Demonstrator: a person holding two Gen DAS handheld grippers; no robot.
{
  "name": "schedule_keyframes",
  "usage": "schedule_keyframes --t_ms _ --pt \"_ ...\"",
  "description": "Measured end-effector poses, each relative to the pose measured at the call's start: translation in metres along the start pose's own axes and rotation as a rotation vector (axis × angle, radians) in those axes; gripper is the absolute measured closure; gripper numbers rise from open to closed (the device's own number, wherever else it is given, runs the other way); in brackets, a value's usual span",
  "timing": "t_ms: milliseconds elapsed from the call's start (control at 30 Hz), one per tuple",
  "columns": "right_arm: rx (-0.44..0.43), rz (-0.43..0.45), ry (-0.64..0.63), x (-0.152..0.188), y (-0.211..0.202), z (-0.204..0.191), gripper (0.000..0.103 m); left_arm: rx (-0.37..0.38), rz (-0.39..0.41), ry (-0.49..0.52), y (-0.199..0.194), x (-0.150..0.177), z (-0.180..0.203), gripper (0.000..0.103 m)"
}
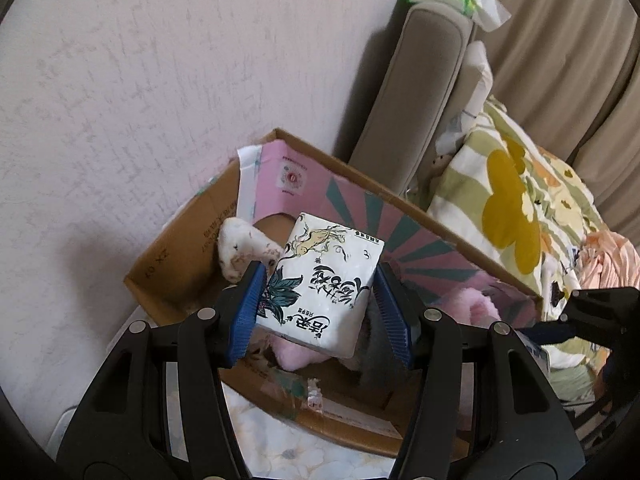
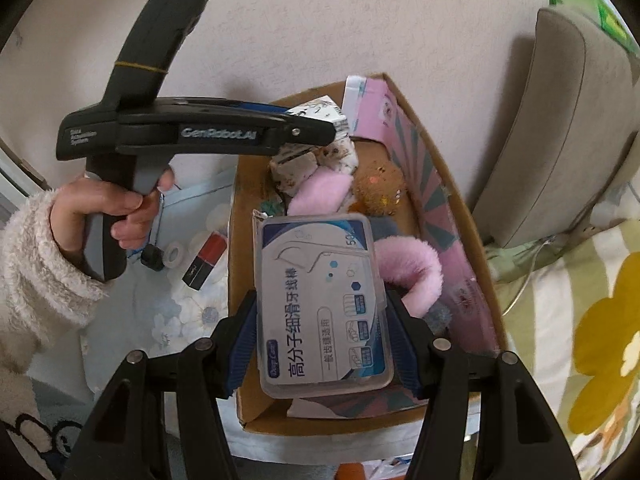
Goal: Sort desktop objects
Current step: 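Carry both packs over the box and open both tools to drop them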
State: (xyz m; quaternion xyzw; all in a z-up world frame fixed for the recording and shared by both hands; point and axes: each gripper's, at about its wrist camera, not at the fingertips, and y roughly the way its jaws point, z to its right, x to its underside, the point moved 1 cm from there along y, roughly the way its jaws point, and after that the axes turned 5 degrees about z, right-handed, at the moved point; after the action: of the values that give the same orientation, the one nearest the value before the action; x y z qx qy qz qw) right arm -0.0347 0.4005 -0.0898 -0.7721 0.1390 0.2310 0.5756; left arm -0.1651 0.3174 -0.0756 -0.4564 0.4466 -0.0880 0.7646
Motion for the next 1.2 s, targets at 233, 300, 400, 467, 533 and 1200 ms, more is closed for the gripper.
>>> schedule_keyframes --t_ms 233,300,400,467,533,1200 --pt "0.054 0.078 0.032 0.005 -0.009 0.003 0.024 -0.083 0.019 -0.051 0.001 0.005 -0.008 0.0" --pt "0.064 0.086 0.045 0.006 -0.015 0.003 0.024 -0.096 0.018 -0.057 -0.005 0.008 -0.009 0.0" --pt "0.072 0.091 0.055 0.008 -0.02 0.001 0.024 -0.089 0.021 -0.069 -0.015 0.011 -0.011 0.0" --pt "0.076 0.093 0.051 0.009 -0.022 -0.002 0.024 -0.085 0.035 -0.076 -0.025 0.013 -0.013 0.0" --pt "0.085 0.086 0.04 0.007 -0.023 -0.006 0.024 -0.086 0.038 -0.082 -0.035 0.014 -0.014 0.0" --pt "0.112 0.105 -0.081 -0.02 -0.05 -0.056 0.024 -0.241 0.119 -0.125 -0.144 0.031 -0.023 0.0"
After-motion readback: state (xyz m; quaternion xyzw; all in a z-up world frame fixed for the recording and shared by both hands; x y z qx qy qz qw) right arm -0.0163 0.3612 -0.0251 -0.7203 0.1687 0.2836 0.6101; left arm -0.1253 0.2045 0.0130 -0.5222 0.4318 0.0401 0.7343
